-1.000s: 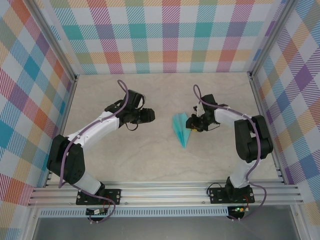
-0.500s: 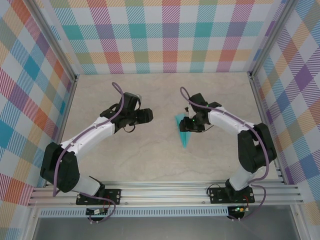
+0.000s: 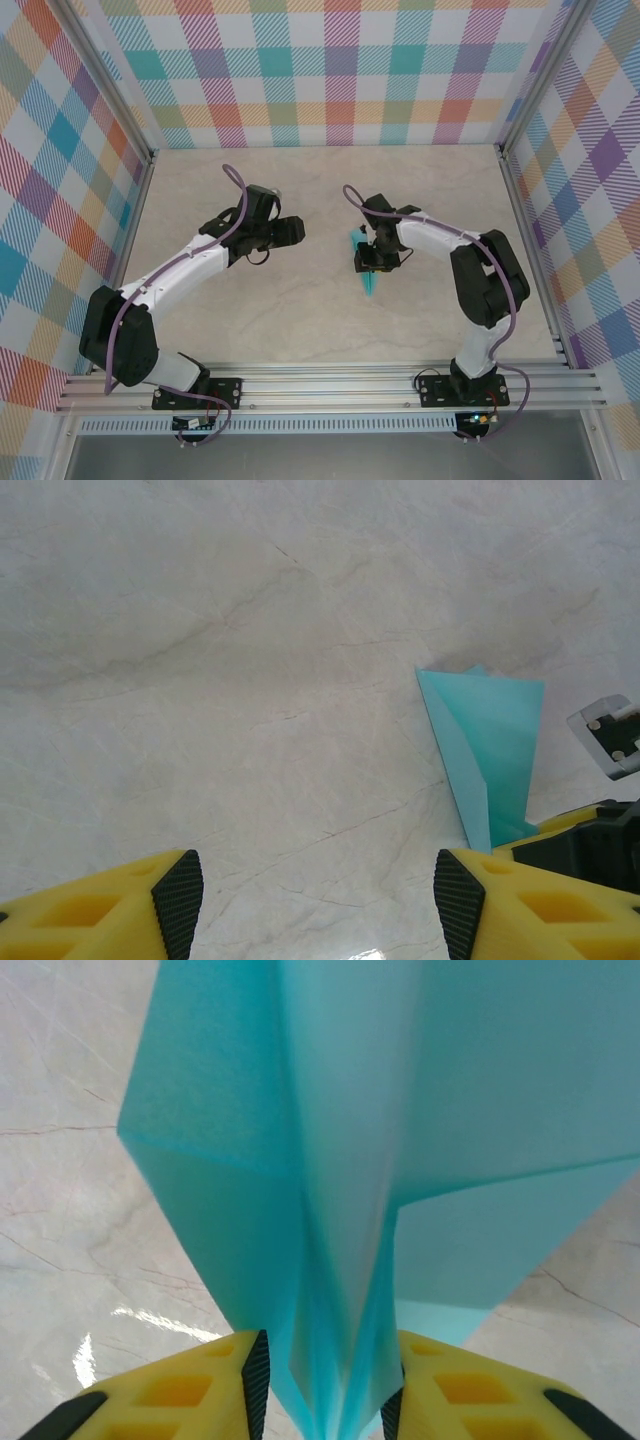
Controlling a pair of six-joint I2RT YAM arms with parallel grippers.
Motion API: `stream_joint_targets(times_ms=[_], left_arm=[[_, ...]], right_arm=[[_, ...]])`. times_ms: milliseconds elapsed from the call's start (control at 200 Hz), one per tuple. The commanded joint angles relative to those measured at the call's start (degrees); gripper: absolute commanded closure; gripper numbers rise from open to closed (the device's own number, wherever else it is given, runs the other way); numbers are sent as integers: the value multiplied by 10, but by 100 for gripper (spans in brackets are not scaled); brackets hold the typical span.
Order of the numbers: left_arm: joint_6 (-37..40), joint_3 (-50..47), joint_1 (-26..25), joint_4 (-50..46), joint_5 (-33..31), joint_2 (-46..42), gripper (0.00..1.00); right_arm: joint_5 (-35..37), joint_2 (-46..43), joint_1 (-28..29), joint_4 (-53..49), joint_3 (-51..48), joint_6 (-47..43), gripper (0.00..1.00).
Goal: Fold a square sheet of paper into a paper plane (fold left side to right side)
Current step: Pick up the paper plane at the center of the table.
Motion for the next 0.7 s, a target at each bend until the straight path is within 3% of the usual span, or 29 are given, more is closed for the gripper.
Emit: stream_joint_targets(times_ms=[0, 585, 695], left_arm=[[-1, -10, 0, 7, -9, -14, 35], [4, -16, 0, -6, -16, -21, 35], [7, -17, 0, -11, -20, -25, 35]], right_arm=[[23, 27, 17, -20, 31, 5, 69], [108, 129, 60, -82, 108, 8, 72], [135, 129, 58, -93, 134, 3, 77]])
